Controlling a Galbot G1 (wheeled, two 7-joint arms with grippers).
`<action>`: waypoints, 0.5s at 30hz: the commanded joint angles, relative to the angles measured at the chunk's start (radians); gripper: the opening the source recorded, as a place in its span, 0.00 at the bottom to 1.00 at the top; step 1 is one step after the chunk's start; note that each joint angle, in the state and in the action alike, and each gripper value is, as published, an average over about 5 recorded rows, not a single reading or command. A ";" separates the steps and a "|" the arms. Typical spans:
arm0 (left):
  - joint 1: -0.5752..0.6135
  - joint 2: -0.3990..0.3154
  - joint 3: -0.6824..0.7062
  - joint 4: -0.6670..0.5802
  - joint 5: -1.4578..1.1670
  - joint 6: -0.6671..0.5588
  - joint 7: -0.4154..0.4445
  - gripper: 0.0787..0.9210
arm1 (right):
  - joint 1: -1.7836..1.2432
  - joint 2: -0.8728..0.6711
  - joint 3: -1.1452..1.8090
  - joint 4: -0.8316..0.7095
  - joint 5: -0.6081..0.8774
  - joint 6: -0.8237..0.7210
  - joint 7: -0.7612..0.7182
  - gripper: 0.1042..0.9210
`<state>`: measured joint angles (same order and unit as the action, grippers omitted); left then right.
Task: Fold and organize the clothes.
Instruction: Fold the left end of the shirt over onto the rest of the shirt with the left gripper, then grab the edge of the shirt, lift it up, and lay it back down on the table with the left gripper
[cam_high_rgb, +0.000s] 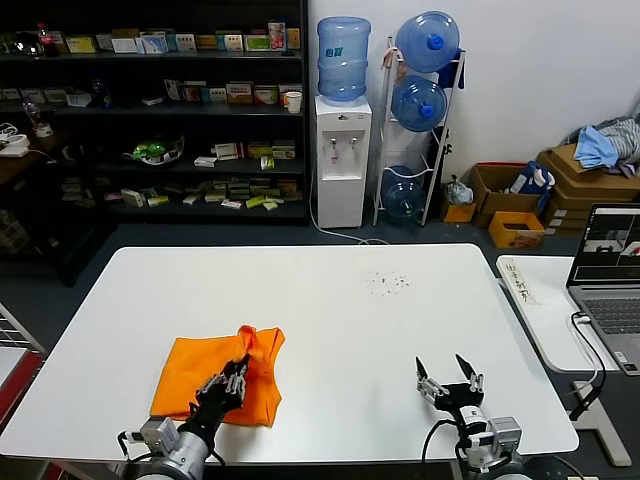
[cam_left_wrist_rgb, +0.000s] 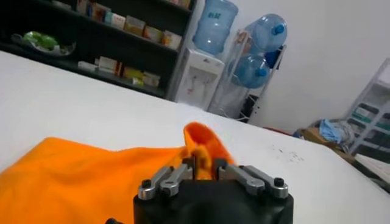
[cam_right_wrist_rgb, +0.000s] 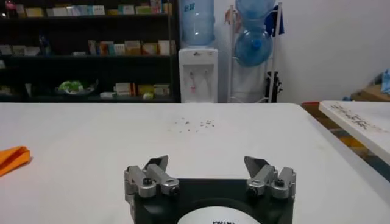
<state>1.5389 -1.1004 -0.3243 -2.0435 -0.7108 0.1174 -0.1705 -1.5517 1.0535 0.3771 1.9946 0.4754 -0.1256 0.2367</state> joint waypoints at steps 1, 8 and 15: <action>0.062 0.013 -0.007 -0.068 -0.111 0.039 0.009 0.34 | 0.002 -0.001 -0.001 -0.003 0.002 -0.001 -0.001 0.88; 0.085 0.069 -0.182 -0.017 -0.072 0.002 0.049 0.58 | 0.009 -0.003 -0.002 -0.006 0.006 0.001 -0.004 0.88; 0.071 0.192 -0.369 0.248 -0.003 -0.143 0.194 0.82 | 0.014 -0.006 -0.005 -0.007 0.009 0.003 -0.007 0.88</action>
<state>1.5970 -1.0231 -0.4861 -2.0161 -0.7548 0.0902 -0.1038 -1.5384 1.0479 0.3716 1.9878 0.4847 -0.1233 0.2311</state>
